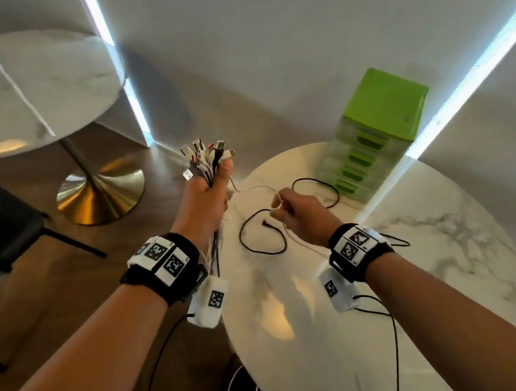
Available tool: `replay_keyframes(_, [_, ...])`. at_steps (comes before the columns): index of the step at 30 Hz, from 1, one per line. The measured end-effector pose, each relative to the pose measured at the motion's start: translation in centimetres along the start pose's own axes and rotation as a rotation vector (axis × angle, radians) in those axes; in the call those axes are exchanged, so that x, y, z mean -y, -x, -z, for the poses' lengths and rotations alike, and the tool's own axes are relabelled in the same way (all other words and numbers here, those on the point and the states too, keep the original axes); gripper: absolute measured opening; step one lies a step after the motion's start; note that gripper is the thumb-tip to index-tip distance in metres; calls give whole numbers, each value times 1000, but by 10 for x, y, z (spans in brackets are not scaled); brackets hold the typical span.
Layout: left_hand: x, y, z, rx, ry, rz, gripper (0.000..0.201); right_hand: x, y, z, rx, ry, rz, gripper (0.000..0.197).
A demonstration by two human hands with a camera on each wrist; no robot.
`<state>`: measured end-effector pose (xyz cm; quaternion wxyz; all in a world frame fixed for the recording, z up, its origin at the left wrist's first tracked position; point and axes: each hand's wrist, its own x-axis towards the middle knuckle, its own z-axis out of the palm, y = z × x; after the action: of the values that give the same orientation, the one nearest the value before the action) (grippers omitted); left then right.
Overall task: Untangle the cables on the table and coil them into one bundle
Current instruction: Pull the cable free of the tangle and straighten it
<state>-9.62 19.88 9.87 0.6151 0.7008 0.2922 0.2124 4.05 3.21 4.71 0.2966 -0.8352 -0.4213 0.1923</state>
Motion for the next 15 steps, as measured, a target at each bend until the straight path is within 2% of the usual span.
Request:
replay_keyframes(3, [7, 2, 39, -77, 28, 56, 49, 24, -21, -33, 82, -52, 72, 13])
replay_keyframes(8, [19, 7, 90, -171, 102, 62, 32, 58, -40, -86, 283, -79, 169, 12])
replay_keyframes(10, [26, 10, 104, -185, 72, 40, 29, 68, -46, -107, 282, -99, 200, 15])
replay_keyframes(13, [37, 17, 117, -192, -5, 50, 30, 73, -52, -135, 265, -119, 223, 9])
replay_keyframes(15, [49, 19, 123, -198, -20, 91, 37, 74, -56, -151, 345, -94, 183, 15])
